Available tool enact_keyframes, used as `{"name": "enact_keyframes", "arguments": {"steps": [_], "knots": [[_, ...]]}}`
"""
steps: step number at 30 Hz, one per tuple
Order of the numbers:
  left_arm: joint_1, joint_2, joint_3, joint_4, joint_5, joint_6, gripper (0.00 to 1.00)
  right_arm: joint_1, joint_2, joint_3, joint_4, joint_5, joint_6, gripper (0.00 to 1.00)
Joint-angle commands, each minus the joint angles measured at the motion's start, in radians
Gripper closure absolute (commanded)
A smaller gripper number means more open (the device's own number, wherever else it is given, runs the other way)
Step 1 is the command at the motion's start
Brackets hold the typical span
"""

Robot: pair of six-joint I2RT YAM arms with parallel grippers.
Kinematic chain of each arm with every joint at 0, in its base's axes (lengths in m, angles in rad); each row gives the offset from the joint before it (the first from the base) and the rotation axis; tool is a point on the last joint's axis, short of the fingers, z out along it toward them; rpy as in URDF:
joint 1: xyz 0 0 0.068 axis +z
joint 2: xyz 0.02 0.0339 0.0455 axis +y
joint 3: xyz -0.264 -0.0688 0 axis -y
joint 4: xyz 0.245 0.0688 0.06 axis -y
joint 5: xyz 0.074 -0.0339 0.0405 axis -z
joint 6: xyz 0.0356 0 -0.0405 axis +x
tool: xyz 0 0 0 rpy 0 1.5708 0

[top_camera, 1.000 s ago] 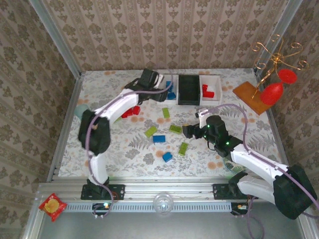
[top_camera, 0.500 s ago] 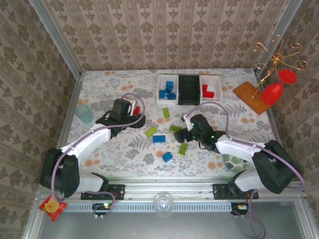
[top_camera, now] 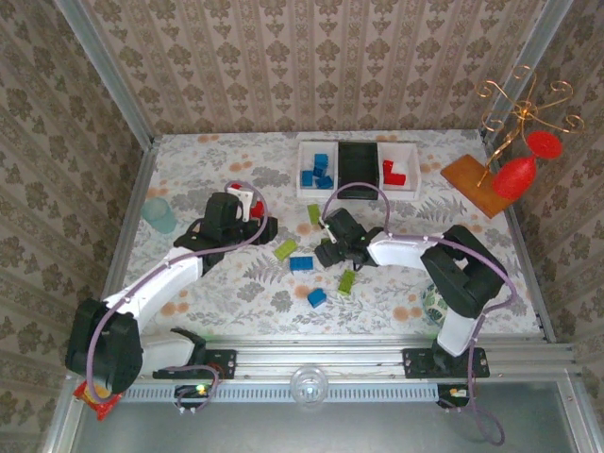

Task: Sort the legos into containers by color
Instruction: Pick up the lego from the center of the table.

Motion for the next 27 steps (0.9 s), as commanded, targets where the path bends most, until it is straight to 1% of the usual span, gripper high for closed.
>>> {"name": "enact_keyframes", "arguments": {"steps": [1,7,11,14,17,19,22,24,27], "knots": [[-0.006,-0.026,-0.022,0.023,0.020,-0.010,0.19,-0.035,0.043,0.044,-0.071,-0.004,0.015,0.21],[-0.005,-0.014,-0.024,0.034,0.031,-0.002,0.19,-0.062,0.110,0.105,-0.082,-0.050,-0.004,0.35],[-0.005,-0.017,-0.038,0.043,0.032,-0.006,0.19,-0.084,0.136,0.132,-0.111,-0.068,0.016,0.48],[-0.005,-0.019,-0.048,0.052,0.030,-0.010,0.19,-0.086,0.109,0.115,-0.114,-0.061,0.046,0.56],[-0.005,-0.006,-0.046,0.063,0.029,-0.007,0.19,-0.100,0.037,0.087,-0.068,-0.051,0.095,0.64],[-0.005,0.006,-0.035,0.063,0.037,-0.005,0.19,-0.127,-0.035,0.061,-0.002,-0.066,0.125,0.65],[-0.005,0.014,-0.028,0.068,0.053,-0.009,0.19,-0.198,-0.112,0.048,0.134,-0.123,0.179,0.65],[-0.005,0.012,-0.036,0.081,0.053,-0.017,0.19,-0.239,-0.108,0.074,0.210,-0.128,0.215,0.65],[-0.005,0.009,-0.045,0.095,0.046,-0.027,0.18,-0.279,-0.039,0.164,0.232,-0.067,0.233,0.66]]}}
